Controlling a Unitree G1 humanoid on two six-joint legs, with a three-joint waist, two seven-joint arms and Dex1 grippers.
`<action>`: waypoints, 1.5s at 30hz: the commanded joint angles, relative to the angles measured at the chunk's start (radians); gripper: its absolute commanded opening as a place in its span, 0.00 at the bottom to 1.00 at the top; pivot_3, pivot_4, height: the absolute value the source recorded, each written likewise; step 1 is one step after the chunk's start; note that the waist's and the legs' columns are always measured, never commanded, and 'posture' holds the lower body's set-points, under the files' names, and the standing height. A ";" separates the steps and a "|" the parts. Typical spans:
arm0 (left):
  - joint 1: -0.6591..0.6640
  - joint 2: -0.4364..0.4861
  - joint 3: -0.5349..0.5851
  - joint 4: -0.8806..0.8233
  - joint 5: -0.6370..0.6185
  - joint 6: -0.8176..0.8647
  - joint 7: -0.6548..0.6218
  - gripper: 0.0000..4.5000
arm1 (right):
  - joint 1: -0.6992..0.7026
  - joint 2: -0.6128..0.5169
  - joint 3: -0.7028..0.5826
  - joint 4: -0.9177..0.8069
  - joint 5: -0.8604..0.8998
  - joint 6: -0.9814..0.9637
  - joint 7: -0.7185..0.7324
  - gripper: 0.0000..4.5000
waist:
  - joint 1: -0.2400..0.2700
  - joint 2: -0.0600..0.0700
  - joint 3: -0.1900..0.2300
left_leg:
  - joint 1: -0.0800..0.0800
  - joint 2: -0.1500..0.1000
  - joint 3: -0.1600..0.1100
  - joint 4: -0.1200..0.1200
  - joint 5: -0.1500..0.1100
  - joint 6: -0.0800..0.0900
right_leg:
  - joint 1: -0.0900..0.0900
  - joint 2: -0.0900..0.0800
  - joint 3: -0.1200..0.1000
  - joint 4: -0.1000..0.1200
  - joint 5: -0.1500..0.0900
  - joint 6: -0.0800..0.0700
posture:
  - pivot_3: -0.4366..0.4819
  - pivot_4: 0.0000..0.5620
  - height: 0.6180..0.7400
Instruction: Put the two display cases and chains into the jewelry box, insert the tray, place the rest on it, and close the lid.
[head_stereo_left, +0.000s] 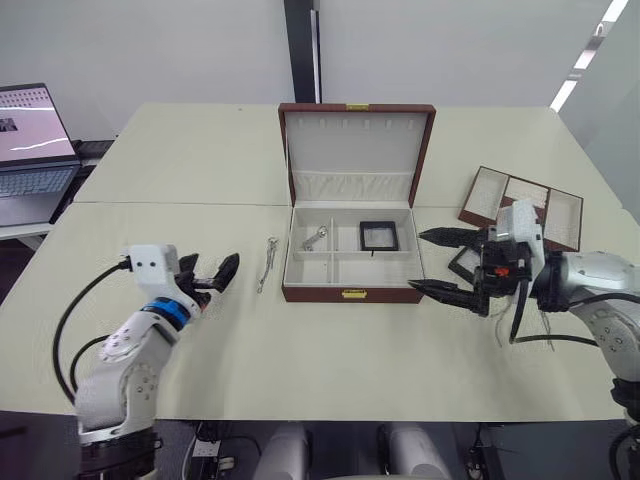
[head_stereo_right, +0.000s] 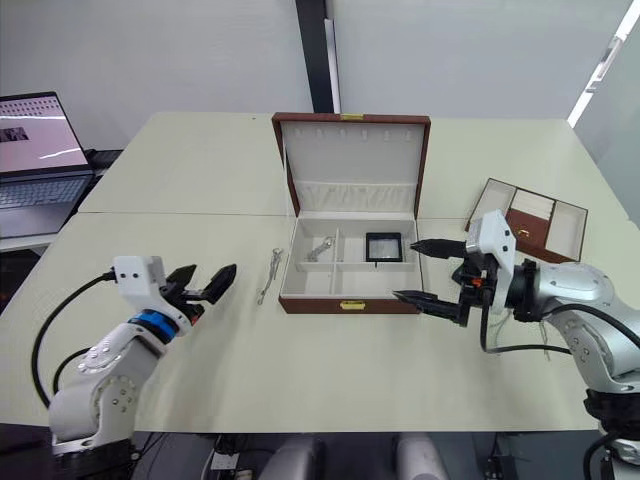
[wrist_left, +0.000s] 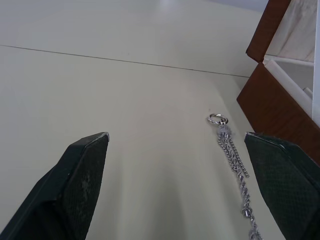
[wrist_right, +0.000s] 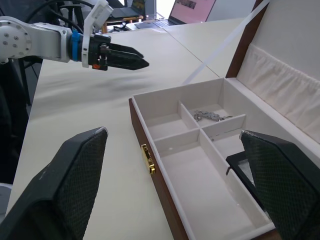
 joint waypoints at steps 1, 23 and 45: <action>-0.032 -0.026 -0.040 0.005 0.048 -0.045 0.044 1.00 | -0.030 0.014 0.014 -0.004 -0.017 -0.004 -0.009 1.00 | 0.000 0.000 0.000 | 0.000 0.000 0.000 0.000 0.000 0.000 | 0.000 0.000 0.000 0.000 0.000 0.000 | 0.48 0.27 1.00; -0.215 -0.119 -0.251 0.290 0.300 -0.066 0.171 1.00 | -0.030 0.034 0.015 -0.006 -0.028 0.003 -0.039 1.00 | 0.000 0.000 0.000 | 0.000 0.000 0.001 0.000 0.000 0.000 | 0.000 0.000 0.000 0.001 0.000 0.000 | 0.48 0.27 1.00; -0.205 -0.142 -0.244 0.248 0.315 0.055 0.190 0.00 | -0.040 0.029 0.011 0.001 -0.028 0.010 -0.035 1.00 | 0.003 0.000 0.000 | 0.001 -0.001 0.001 0.000 0.001 -0.001 | 0.001 0.000 0.000 0.001 0.000 0.000 | 0.48 0.27 1.00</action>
